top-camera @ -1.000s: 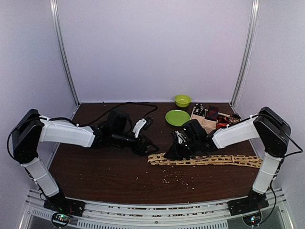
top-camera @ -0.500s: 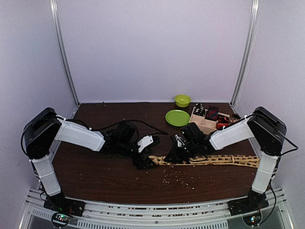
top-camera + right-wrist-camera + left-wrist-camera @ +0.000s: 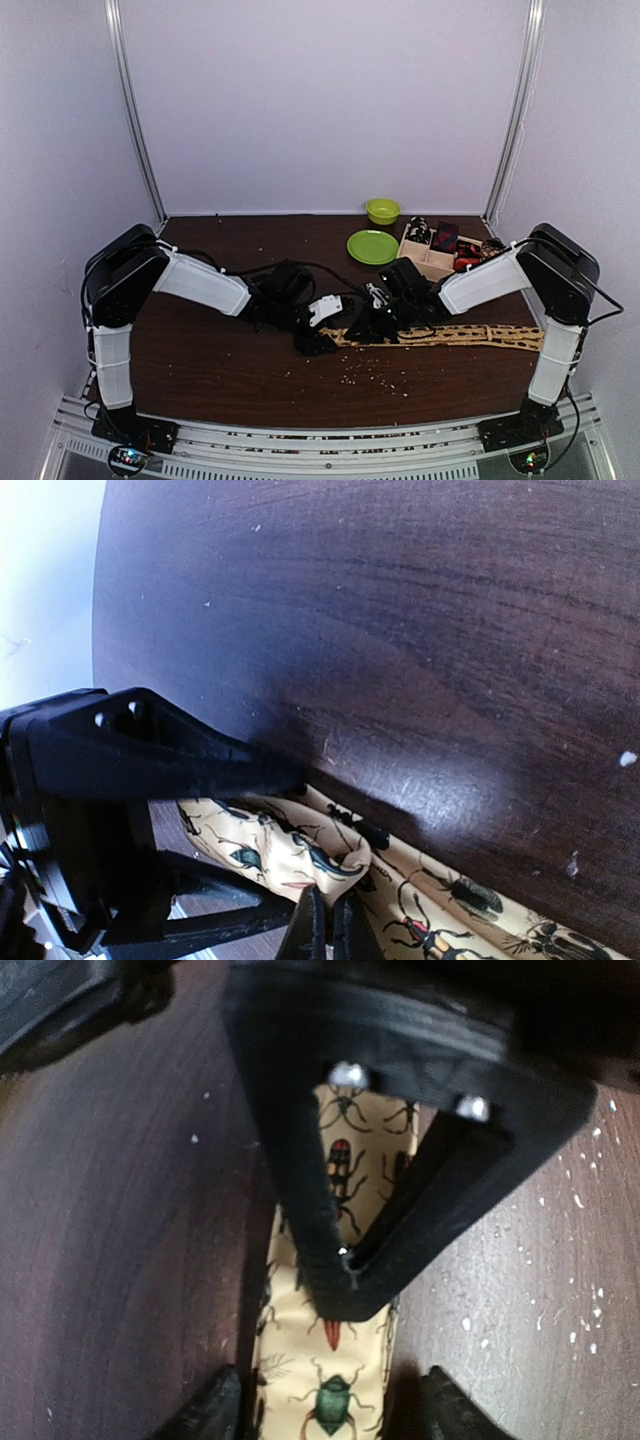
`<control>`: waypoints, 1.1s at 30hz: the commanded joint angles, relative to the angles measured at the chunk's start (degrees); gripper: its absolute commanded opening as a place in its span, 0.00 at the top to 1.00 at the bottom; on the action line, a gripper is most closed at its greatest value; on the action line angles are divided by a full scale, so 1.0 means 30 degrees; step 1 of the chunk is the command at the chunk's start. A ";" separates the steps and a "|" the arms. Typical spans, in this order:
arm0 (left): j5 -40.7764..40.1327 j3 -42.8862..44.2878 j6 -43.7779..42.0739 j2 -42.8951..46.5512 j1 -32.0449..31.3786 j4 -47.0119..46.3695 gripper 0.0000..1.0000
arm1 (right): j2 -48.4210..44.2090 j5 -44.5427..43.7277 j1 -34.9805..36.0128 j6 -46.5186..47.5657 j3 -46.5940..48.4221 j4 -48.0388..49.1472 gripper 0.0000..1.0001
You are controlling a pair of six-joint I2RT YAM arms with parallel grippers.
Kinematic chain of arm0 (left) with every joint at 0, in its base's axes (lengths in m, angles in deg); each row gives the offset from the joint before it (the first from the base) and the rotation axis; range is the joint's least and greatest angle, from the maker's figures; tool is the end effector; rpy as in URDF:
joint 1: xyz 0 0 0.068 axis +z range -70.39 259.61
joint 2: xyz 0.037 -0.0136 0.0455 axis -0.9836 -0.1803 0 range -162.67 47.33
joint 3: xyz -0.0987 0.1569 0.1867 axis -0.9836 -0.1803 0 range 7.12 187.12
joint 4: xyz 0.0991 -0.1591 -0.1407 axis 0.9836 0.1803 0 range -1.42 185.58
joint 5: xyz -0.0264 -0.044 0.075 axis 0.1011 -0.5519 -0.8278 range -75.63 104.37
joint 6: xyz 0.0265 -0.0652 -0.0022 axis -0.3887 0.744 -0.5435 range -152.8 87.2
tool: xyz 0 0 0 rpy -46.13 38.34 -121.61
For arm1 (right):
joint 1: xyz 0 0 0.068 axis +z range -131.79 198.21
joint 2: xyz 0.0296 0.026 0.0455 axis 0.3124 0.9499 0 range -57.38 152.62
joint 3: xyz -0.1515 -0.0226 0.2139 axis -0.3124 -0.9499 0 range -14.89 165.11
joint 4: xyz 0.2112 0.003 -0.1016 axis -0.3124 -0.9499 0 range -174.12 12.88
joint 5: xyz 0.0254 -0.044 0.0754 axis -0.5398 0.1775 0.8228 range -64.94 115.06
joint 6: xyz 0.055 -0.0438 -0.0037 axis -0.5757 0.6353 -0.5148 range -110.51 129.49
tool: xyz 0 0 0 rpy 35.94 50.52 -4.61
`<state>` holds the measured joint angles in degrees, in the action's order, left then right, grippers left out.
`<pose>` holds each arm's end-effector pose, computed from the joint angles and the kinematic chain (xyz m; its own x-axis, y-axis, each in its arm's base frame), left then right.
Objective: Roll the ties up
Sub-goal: Roll the tie at the center of the board.
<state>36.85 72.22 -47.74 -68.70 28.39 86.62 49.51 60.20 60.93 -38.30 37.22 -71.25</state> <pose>0.2319 -0.3238 0.1160 -0.2303 0.6669 -0.7087 0.9697 0.2184 -0.1096 0.2323 0.2598 0.1234 -0.9888 -0.0886 -0.1202 -0.1493 0.6099 0.7783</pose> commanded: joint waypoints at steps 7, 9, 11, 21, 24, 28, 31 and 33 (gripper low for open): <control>0.0552 -0.1638 -0.0905 0.0207 -0.0328 0.0381 0.75 | -0.0499 0.1398 0.0053 -0.0473 -0.0697 0.1455 0.92; 0.0494 -0.2045 -0.0957 0.0512 -0.0328 0.0246 0.78 | -0.0777 0.1441 0.0061 -0.0464 -0.0794 0.1507 0.82; 0.0488 -0.2128 -0.1020 0.0603 -0.0328 0.0292 0.79 | -0.0906 0.1421 0.0064 -0.0265 -0.0655 0.1320 0.78; -0.0103 -0.2194 0.0035 0.0853 -0.0358 0.0081 0.58 | -0.0018 0.1573 0.0173 0.0098 -0.0081 0.0980 0.99; -0.0680 -0.3540 0.0654 0.2344 -0.0358 -0.1125 0.41 | 0.0413 0.1237 0.0176 0.0344 -0.0308 0.0772 1.00; -0.1385 -0.6273 0.1638 0.4425 -0.0328 -0.3931 0.37 | 0.0859 0.0782 0.0205 0.0680 -0.0674 0.0642 1.00; -0.1772 -0.7593 0.2421 0.4968 -0.0314 -0.5324 0.38 | 0.0881 0.0373 0.0205 0.1014 -0.0998 0.0468 1.00; -0.1918 -0.8387 0.2787 0.4948 -0.0339 -0.6298 0.38 | 0.0966 0.0108 0.0220 0.1201 -0.1098 0.0348 1.00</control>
<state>33.29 50.63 -43.21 -55.00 27.47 76.41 50.91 64.02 61.21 -36.83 35.72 -68.17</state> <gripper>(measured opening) 0.626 0.014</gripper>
